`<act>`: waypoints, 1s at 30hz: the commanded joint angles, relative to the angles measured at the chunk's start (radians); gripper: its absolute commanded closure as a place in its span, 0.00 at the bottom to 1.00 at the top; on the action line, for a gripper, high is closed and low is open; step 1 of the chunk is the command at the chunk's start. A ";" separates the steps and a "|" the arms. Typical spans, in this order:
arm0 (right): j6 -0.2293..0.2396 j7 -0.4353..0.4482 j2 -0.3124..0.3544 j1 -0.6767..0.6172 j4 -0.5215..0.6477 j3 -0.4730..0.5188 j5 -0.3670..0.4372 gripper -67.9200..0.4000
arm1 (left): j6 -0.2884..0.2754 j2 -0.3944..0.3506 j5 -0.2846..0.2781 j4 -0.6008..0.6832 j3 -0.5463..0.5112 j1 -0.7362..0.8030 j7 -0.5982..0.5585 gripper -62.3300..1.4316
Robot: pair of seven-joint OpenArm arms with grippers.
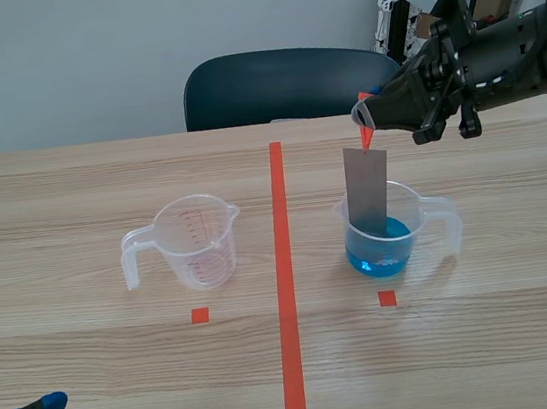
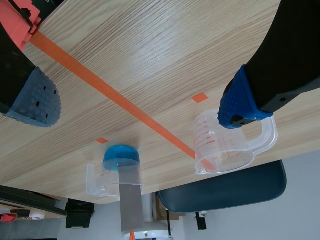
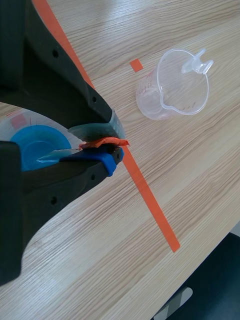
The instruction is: Do the redox reaction experiment. lower the plate into the blue solution
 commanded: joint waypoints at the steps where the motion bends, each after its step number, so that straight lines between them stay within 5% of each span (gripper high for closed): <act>1: 0.012 0.019 0.006 0.014 0.001 0.010 0.014 0.99 | -0.003 0.002 -0.006 0.022 -0.007 0.011 -0.013 0.00; 30: 0.012 0.085 0.058 -0.007 0.001 0.010 0.022 0.99 | -0.002 0.002 -0.007 0.022 -0.007 0.011 -0.014 0.00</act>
